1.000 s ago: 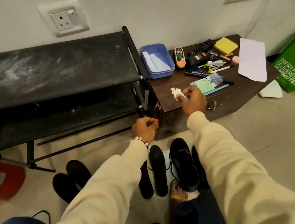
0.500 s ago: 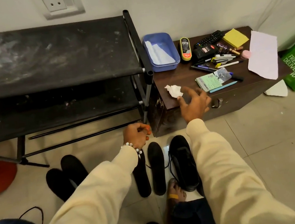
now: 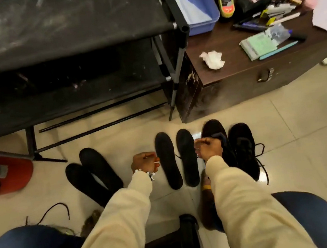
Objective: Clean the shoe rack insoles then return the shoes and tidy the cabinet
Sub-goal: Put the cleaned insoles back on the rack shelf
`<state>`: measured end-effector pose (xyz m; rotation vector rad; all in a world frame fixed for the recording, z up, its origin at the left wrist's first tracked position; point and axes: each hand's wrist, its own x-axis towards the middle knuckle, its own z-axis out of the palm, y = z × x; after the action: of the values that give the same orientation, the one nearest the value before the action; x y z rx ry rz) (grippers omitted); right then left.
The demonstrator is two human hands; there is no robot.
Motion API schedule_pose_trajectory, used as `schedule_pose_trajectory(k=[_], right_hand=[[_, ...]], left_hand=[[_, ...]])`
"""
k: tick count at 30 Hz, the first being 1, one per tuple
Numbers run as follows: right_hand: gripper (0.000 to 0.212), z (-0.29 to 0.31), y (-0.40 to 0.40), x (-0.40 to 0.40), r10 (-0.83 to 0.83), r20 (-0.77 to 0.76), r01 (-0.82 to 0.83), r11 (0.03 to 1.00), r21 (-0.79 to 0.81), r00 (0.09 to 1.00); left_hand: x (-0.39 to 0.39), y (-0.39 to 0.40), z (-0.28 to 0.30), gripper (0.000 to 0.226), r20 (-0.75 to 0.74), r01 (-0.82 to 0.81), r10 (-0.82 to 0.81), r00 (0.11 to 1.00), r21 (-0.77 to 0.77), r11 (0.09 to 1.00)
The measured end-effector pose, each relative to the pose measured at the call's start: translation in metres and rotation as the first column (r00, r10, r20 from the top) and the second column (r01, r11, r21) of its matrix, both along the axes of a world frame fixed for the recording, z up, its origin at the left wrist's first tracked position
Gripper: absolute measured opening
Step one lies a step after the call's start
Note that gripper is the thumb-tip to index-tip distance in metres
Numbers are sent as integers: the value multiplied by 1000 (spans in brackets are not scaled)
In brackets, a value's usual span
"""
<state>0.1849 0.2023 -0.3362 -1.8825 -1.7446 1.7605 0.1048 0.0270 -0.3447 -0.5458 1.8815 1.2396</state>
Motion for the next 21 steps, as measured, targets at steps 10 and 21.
schedule_pose_trajectory(k=[10,21], right_hand=[[47,-177,-21,55,449,543,-501,863,-59,709],[74,-238,-43,45,369,717,-579,813,59,591]], left_hand=[[55,11,-171,55,148,391,-362,920,-402,828],[73,59,-229,74,34,186,-216,976,-643,743]])
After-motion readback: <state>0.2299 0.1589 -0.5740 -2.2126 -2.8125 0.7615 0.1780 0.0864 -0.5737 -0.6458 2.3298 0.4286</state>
